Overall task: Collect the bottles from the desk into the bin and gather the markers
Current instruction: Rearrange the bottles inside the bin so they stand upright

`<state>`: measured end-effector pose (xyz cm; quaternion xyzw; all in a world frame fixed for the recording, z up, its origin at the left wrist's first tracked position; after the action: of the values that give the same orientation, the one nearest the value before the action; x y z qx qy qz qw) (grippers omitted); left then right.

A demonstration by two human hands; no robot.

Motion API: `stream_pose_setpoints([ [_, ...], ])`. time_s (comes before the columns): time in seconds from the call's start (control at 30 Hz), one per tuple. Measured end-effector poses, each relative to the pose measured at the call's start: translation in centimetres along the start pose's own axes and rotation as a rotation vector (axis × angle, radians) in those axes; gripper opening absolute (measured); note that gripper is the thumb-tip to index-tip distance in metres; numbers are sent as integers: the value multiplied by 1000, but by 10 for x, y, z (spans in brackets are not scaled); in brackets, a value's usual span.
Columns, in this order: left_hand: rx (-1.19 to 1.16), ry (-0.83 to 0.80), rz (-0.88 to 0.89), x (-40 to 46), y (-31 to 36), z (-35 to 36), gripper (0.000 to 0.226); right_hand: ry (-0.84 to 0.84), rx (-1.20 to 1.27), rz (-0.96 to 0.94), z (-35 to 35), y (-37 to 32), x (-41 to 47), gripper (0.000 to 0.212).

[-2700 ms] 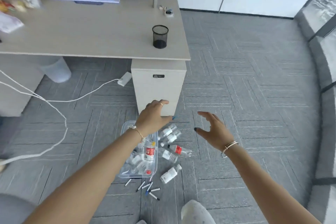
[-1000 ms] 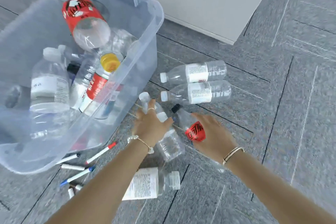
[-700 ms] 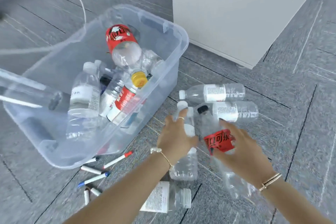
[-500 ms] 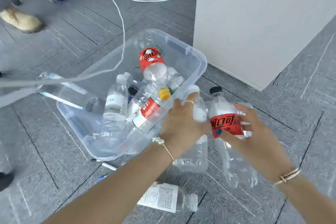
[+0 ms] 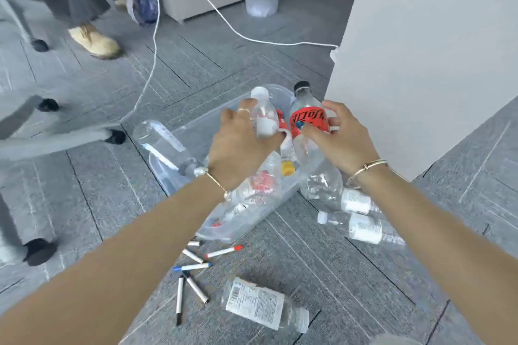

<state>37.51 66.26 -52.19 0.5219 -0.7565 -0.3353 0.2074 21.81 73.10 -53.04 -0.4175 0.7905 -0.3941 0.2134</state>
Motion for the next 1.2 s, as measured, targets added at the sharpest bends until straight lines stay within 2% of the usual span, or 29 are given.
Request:
stream_pose_setpoints([
  [0.13,9,28,-40,23,-25,1,80,43,-60,5,24,2,35,62],
  [0.5,47,100,-1,52,-48,11,81,159,-107,-71,28,17,69,57],
  [0.57,109,23,-41,58,-67,28,84,145,-161,-75,39,28,74,50],
  [0.6,194,-66,-63,60,-79,41,85,91,-225,-64,48,37,78,48],
  [0.67,363,-250,-106,57,-101,67,85,-81,-422,-10,63,54,83,54],
  [0.7,395,-277,-131,54,-109,73,83,-125,-474,7,65,57,84,59],
  [0.77,376,-203,-154,50,-114,75,76,-90,-397,-1,60,56,86,59],
  [0.87,303,12,-81,47,-98,59,66,165,-252,-147,36,47,82,44],
  [0.93,238,107,-22,49,-80,48,61,264,-215,-218,20,48,74,37],
  [1.07,149,162,157,49,-31,49,54,232,-238,-246,-1,66,57,34],
  [1.2,62,127,320,42,12,82,48,172,-279,-230,-19,91,39,37],
])
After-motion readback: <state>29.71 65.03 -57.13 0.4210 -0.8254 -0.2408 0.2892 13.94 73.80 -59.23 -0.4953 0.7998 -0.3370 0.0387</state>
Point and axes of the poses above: each hand's wrist, its own x-axis towards the middle knuckle, its own z-axis out of the palm, y = z × x, the point moved 4 cm from there along x, towards the middle knuckle, and after that the axes turned 3 degrees about -x, right-handed, at the moved point
